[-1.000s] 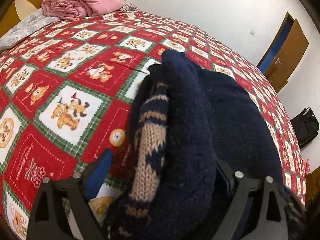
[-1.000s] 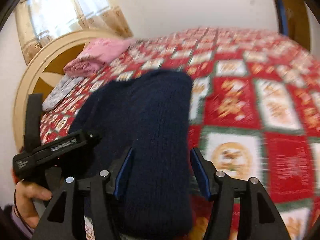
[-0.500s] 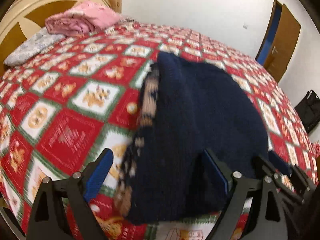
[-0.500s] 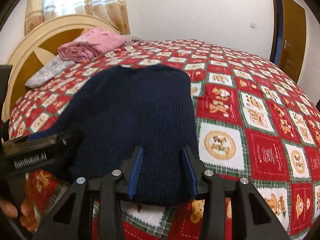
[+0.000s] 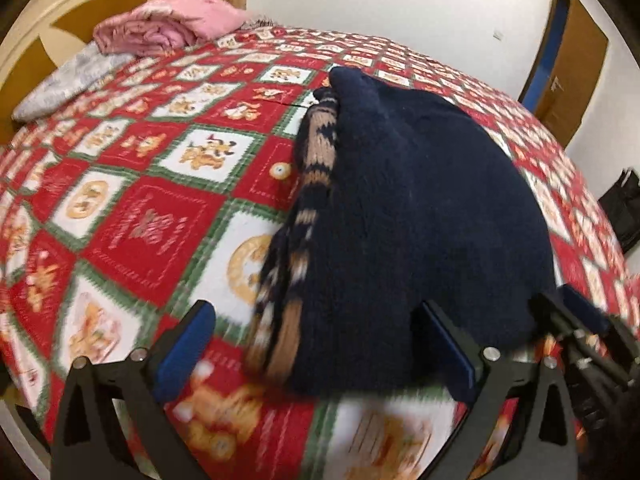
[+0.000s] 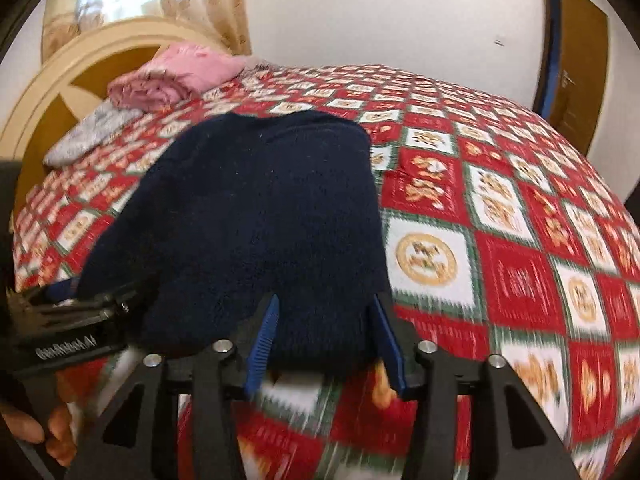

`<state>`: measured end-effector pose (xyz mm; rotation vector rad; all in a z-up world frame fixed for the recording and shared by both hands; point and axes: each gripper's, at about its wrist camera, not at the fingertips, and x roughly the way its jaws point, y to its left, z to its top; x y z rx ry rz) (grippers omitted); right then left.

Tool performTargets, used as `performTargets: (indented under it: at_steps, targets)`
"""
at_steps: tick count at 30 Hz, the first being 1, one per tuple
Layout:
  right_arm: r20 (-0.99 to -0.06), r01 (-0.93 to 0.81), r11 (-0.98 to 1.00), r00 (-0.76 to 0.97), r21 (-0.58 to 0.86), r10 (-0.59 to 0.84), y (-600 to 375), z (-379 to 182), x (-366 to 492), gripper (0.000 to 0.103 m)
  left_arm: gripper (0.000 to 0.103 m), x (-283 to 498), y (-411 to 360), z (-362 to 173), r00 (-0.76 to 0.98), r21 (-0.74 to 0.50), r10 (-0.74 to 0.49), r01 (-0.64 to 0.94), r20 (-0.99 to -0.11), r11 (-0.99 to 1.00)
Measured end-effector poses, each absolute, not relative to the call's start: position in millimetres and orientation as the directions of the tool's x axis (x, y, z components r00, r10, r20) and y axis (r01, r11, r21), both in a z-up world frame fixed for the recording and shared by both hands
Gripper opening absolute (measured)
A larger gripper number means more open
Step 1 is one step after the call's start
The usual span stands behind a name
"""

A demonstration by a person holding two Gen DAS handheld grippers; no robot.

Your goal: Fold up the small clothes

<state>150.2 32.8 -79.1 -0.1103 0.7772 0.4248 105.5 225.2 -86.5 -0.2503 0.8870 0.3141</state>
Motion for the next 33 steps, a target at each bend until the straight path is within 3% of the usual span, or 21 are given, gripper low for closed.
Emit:
performTargets:
  at_steps: [9, 16, 19, 24, 29, 33]
  targets:
    - [-0.768, -0.352, 0.900, 0.491, 0.257, 0.412, -7, -97, 86, 0.056, 0.102, 33, 197, -72, 0.620, -0.021, 0.204, -0.335, -0.757, 0.942]
    - [-0.797, -0.283, 0.897, 0.421, 0.339, 0.433, -34, -61, 43, 0.057, 0.103, -21, 171, -22, 0.717, 0.020, 0.218, -0.273, -0.662, 0.962]
    - [-0.814, -0.204, 0.867, 0.298, 0.455, 0.498, -48, -48, 26, 0.057, 0.103, -39, 161, -1, 0.729, 0.019, 0.182, -0.226, -0.660, 0.974]
    - [-0.741, -0.243, 0.815, 0.337, 0.527, 0.580, -59, -1, -7, 0.057, 0.103, -57, 152, 31, 0.733, -0.065, 0.072, -0.157, -0.676, 0.985]
    - [-0.637, -0.308, 0.854, 0.570, 0.420, 0.519, -65, 60, -38, 0.058, 0.103, -76, 142, 53, 0.770, -0.036, 0.115, -0.176, -0.628, 0.984]
    - [-0.490, -0.304, 0.887, 0.747, 0.348, 0.448, -79, 90, -67, 0.078, 0.103, -94, 133, 66, 0.820, 0.029, 0.233, -0.256, -0.522, 0.966]
